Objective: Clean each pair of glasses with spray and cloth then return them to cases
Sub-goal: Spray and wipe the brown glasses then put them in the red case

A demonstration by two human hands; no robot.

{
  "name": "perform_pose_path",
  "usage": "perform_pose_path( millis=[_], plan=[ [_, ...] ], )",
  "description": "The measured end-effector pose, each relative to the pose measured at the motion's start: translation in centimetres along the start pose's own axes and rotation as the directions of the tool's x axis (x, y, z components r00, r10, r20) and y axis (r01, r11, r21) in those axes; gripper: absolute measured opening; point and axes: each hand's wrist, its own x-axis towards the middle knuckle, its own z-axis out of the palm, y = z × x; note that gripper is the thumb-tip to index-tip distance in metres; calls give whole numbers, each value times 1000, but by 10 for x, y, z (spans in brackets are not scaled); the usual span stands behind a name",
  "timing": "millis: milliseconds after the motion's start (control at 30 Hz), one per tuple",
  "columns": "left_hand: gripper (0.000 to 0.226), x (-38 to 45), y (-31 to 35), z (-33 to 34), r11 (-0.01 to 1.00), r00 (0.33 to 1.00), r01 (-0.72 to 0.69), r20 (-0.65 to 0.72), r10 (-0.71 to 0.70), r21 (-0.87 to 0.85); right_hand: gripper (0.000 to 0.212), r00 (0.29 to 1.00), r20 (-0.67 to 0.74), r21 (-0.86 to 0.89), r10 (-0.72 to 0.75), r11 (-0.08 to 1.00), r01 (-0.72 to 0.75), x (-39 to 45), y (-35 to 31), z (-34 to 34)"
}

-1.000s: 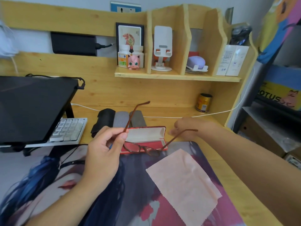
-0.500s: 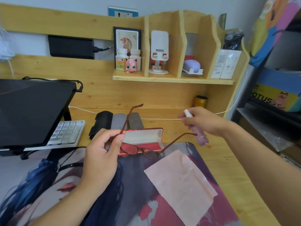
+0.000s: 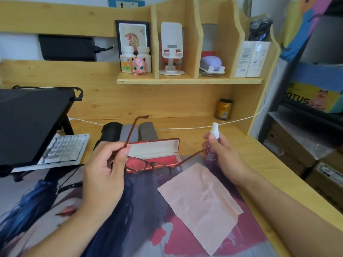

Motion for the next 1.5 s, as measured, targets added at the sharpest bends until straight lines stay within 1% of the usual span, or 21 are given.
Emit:
perform_pose_path(
  millis=[33,67,133,200,300,400,467,500,533,567,633,667,700,733,767,833,900,933,1133,1400,1500],
  plan=[
    [17,0,0,-1,1000,1000,-9,-3,9,7,21,1000,26,57,-6,998,5,0,-2,-2],
    [16,0,0,-1,1000,1000,-18,-6,18,14,26,999,45,112,-26,993,21,-1,-6,-4],
    [13,1,1,-3,999,999,-33,-19,33,12,58,993,69,220,-91,973,74,-6,-17,-9],
    [10,4,4,-4,999,998,-36,-52,36,13,77,980,105,292,-169,947,132,-16,-31,-10],
    [18,8,10,-7,999,995,-28,-95,30,22,77,925,254,399,-284,901,167,-32,-52,-5],
    [22,9,12,-7,1000,994,-23,-109,25,21,75,799,489,591,-350,807,-8,-44,-61,6],
    [23,8,10,-7,999,994,-31,-108,33,26,75,709,594,648,-379,749,-142,-49,-59,16],
    [22,8,9,-7,999,993,-38,-108,41,30,74,687,624,647,-373,740,-185,-51,-59,21],
    [19,8,8,-7,998,993,-48,-110,51,36,74,694,631,633,-347,748,-201,-53,-58,25],
    [16,8,7,-7,997,992,-60,-112,64,45,73,732,614,600,-294,777,-191,-55,-56,30],
    [12,9,5,-6,990,987,-113,-105,122,89,69,878,455,421,-150,905,-64,-60,-54,37],
    [14,10,6,-6,976,979,-163,-99,178,146,67,938,328,246,-117,969,35,-61,-51,40],
    [17,10,8,-6,953,967,-214,-92,238,214,65,968,206,17,-144,989,144,-63,-47,43],
    [19,11,9,-5,928,953,-259,-86,291,268,64,967,122,-221,-222,944,245,-63,-44,45],
    [20,11,10,-4,909,941,-294,-79,330,296,65,948,92,-407,-304,858,314,-64,-41,47],
    [19,10,9,-2,885,919,-359,-55,391,295,70,921,139,-590,-365,716,373,-65,-38,52],
    [14,9,7,0,864,893,-425,-31,449,270,79,917,197,-657,-346,648,385,-66,-35,61],
    [11,8,7,2,856,883,-448,-22,469,258,80,923,207,-669,-324,641,375,-66,-34,65],
    [9,6,6,6,868,884,-446,-43,465,216,77,958,149,-685,-244,673,279,-67,-28,75],
    [7,6,8,5,882,899,-415,-48,435,222,66,940,126,-694,-316,650,311,-68,-25,72],
    [7,6,9,5,883,898,-419,-49,438,210,72,930,111,-720,-350,617,318,-67,-29,70]
  ],
)
